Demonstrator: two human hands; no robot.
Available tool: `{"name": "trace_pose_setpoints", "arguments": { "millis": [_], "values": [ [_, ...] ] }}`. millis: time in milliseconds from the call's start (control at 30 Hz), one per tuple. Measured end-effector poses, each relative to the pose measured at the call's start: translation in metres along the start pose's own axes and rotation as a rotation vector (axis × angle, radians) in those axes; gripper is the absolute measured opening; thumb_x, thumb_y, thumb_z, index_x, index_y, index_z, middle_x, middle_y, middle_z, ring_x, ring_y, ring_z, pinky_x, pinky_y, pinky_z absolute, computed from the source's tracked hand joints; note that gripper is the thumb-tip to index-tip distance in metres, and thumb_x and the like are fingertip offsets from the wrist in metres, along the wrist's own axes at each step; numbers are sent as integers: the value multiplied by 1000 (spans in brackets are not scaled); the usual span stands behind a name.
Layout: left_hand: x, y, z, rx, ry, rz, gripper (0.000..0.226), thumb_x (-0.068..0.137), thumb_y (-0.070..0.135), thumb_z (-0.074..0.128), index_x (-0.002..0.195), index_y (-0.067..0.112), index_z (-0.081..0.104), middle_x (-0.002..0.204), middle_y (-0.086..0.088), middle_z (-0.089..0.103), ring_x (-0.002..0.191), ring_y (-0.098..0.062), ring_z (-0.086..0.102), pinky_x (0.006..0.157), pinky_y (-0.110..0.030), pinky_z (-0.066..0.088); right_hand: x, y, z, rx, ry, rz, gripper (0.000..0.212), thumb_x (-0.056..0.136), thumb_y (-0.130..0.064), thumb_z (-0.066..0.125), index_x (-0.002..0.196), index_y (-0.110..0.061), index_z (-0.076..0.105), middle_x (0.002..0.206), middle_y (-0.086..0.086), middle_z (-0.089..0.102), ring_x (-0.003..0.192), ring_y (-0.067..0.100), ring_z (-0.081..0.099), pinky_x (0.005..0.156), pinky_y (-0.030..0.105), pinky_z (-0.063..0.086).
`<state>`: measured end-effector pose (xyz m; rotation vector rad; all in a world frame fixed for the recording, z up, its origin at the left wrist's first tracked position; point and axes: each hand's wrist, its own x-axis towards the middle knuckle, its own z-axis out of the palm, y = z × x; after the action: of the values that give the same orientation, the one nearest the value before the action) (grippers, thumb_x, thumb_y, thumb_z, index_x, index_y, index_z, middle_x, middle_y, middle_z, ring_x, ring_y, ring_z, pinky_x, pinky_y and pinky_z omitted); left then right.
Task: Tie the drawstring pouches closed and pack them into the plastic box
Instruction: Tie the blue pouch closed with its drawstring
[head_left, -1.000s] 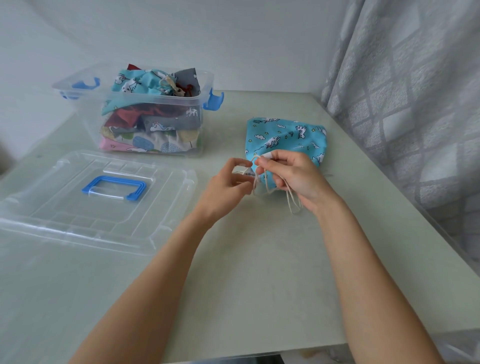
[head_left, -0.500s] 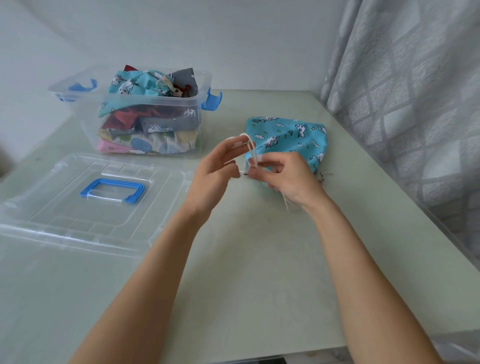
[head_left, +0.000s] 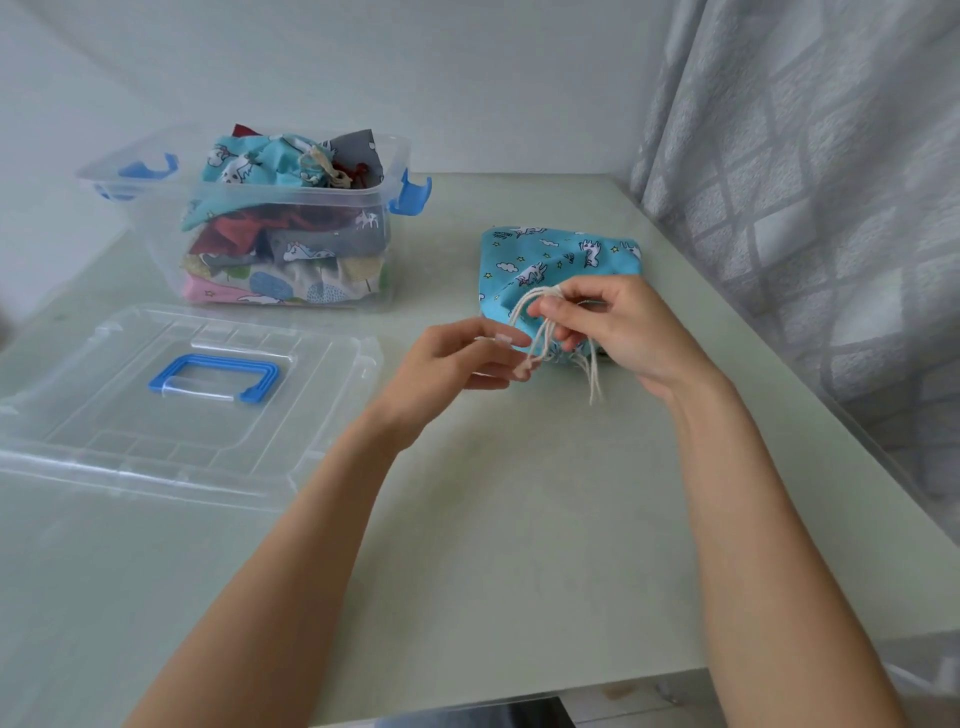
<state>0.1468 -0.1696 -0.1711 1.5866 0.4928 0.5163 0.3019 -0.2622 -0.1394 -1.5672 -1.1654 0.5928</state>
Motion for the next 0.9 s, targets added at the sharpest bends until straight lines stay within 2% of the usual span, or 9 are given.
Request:
{"name": "trace_pose_setpoints", "arguments": {
  "millis": [67,167,267,333,433,533,733,833,900],
  "values": [
    [4,-3,6,79,-27,19,20,93,4,48,94,13,66,86,-3,71,78,-10,67,78,-24,55,-3,-4,-9,-11,-56,-4,13,88,-7,61,99,-4,67,73,1,61,58,3,54,55,15,46],
    [15,-8,16,385,93,213,20,86,6,63,103,16,68,90,6,69,73,2,63,71,-14,52,-10,-6,-21,-54,-144,-9,23,86,-3,63,104,-17,63,78,1,65,71,12,60,63,21,51],
    [22,-2,24,536,112,372,34,80,15,71,113,21,65,104,5,66,88,-2,60,80,-15,48,-13,-5,-30,-98,-216,-51,38,83,-1,65,102,-33,60,83,-3,69,84,12,65,83,25,51],
    [25,5,26,594,58,363,31,83,19,67,113,26,64,109,8,67,99,-4,58,82,-16,42,-14,-5,-33,-126,-203,-88,41,82,2,65,102,-33,59,88,-5,70,87,8,66,89,22,51],
    [28,10,27,471,40,250,26,87,13,55,97,34,65,90,8,71,91,-3,62,83,-20,43,-13,-1,-32,-230,-59,-159,39,78,3,69,98,-29,60,95,-8,66,87,13,67,85,24,53],
    [30,6,22,343,85,200,29,89,4,48,95,24,68,80,7,71,76,-6,68,79,-25,50,-8,6,-28,-422,128,-282,26,73,1,74,96,-9,67,95,-3,61,81,19,65,81,31,54],
    [38,2,17,412,43,169,26,79,6,68,95,26,68,84,14,68,54,4,58,55,-7,40,2,22,-14,-474,224,-435,12,73,-3,76,81,-3,67,96,0,61,82,10,60,77,24,53],
    [38,3,19,365,30,189,30,79,6,69,89,34,65,73,20,69,65,7,62,65,-13,48,3,26,-12,-360,230,-433,12,72,-3,76,81,-2,67,92,1,61,79,9,62,76,21,53],
    [36,3,17,384,131,251,23,80,13,71,89,34,68,75,16,70,73,3,66,75,-20,52,4,29,-13,-256,272,-390,12,73,-6,77,82,-3,68,87,-1,63,78,7,63,75,19,52]
  ]
}}
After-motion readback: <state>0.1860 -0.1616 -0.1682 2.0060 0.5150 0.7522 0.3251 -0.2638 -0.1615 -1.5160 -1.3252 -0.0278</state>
